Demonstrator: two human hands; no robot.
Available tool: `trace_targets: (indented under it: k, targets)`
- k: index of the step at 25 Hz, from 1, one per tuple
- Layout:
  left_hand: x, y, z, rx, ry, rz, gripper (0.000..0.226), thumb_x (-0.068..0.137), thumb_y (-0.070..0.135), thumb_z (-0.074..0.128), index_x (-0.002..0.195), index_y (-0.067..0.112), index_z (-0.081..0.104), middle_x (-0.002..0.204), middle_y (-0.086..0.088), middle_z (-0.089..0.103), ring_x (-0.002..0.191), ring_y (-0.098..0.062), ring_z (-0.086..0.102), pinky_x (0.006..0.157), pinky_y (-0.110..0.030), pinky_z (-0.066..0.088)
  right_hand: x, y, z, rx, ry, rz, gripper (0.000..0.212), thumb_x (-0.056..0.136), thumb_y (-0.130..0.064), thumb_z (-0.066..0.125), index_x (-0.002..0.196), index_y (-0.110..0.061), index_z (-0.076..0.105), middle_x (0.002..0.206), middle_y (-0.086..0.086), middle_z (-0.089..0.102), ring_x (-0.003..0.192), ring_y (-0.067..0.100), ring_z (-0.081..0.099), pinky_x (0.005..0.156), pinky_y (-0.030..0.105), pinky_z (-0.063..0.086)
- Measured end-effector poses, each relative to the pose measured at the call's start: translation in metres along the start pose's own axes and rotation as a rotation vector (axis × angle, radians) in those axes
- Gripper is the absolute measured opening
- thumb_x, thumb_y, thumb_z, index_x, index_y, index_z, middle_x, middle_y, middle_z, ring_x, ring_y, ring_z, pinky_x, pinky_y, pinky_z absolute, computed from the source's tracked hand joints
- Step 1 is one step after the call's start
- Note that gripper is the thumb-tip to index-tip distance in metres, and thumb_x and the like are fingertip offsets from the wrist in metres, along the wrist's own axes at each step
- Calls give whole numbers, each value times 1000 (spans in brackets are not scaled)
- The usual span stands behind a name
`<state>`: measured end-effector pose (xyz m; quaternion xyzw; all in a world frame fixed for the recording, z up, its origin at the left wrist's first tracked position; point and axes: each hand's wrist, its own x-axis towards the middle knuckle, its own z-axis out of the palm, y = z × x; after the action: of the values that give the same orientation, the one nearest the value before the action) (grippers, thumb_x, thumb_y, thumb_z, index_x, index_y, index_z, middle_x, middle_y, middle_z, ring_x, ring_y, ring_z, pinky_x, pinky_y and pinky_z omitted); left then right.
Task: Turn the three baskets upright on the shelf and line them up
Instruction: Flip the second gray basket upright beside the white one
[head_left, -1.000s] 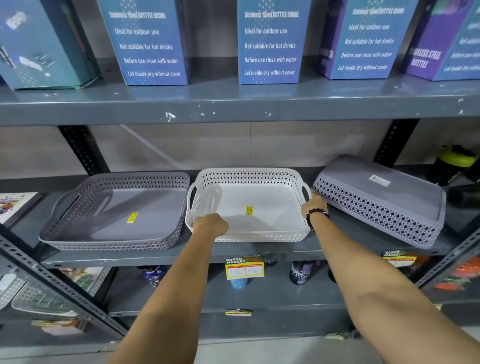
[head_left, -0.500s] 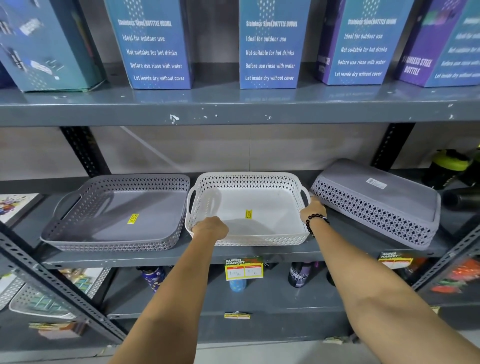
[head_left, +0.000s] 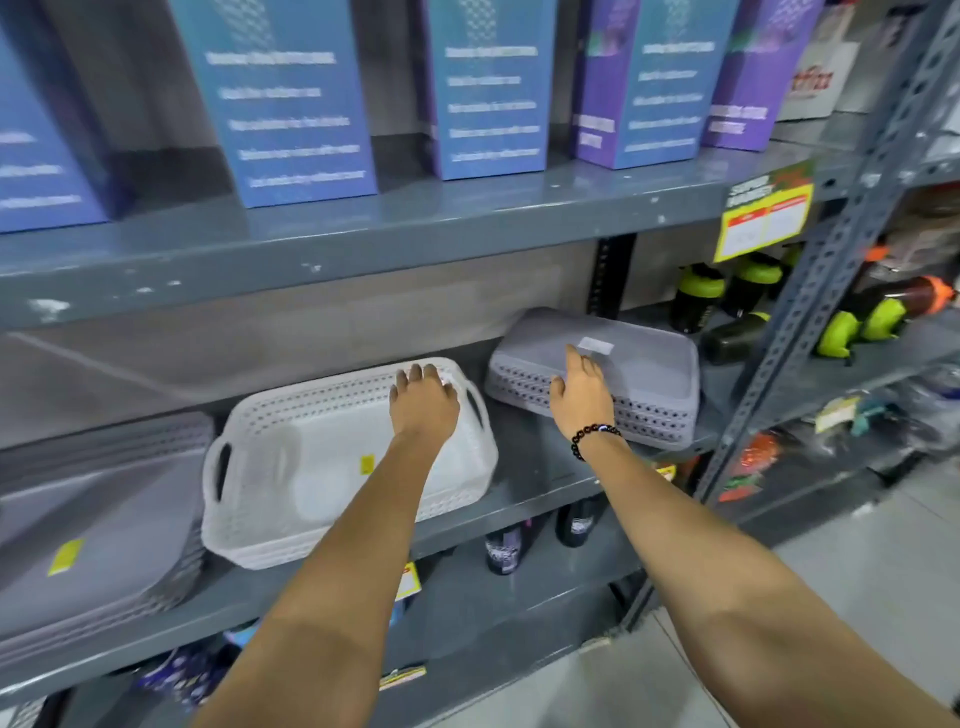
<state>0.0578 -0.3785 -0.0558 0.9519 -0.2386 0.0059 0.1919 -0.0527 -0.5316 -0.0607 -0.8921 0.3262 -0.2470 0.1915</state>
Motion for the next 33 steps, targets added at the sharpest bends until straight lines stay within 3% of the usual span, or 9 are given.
trace_targets:
  k: [6,10,16,21,24,26,28,30,33]
  targets:
    - [68,107,33,-182,10,76,46,96,29,44,127,-5,48,133,-27,52,128,-40,44,104,-46,39,63,101,-32,-135,-14,287,56,98,-24,43,145,1,24,151,21,32,143,34,23,119,43,20]
    - [114,138,49,-315,-134,-81,53,97,34,43,132,-5,46,137,-26,50,128,-39,47,106,-42,38,107,145,-41,-2,-135,611,70,98,-39,38,149,1,11,155,26,14,144,40,14,117,47,17]
    - [139,139,65,-372,-379,-238,59,99,43,34,138,0,45,145,-22,45,134,-34,44,109,-36,35,140,156,-41,374,-207,861,67,96,-44,39,146,-2,22,151,18,30,137,31,35,111,38,32]
    - [135,134,61,-341,-202,-425,72,95,57,23,146,8,33,149,-24,36,137,-39,34,114,-45,28,161,133,-54,563,-69,850,69,95,-47,36,146,-2,24,150,17,28,136,33,34,108,38,33]
    - [129,128,46,-513,69,-436,51,102,27,25,150,9,20,144,-25,40,129,-42,40,107,-44,33,164,125,-64,797,149,762,53,97,-35,36,135,1,41,141,23,36,122,35,43,99,39,36]
    - [124,121,33,-692,259,-436,50,100,4,26,149,-1,17,140,-27,45,124,-39,47,101,-42,36,158,123,-70,1135,324,715,33,96,-26,39,101,-4,63,106,23,59,91,28,49,74,33,40]
    - [116,108,29,-864,310,-410,42,103,16,25,137,0,43,121,-22,58,114,-36,54,94,-39,40,158,133,-72,1361,342,727,27,98,-26,35,85,-18,57,89,8,59,87,21,47,69,28,40]
    - [104,91,33,-1113,317,-446,58,99,47,24,89,10,67,85,-9,64,96,-34,62,88,-39,46,150,144,-70,1532,302,791,35,98,-37,34,123,-18,50,122,6,53,114,20,48,90,32,42]
    - [93,71,42,-959,173,-470,56,88,61,40,57,18,57,76,-12,64,79,-29,60,77,-37,46,138,174,-39,1557,208,880,112,53,-83,61,143,-20,37,151,3,36,138,23,35,114,44,29]
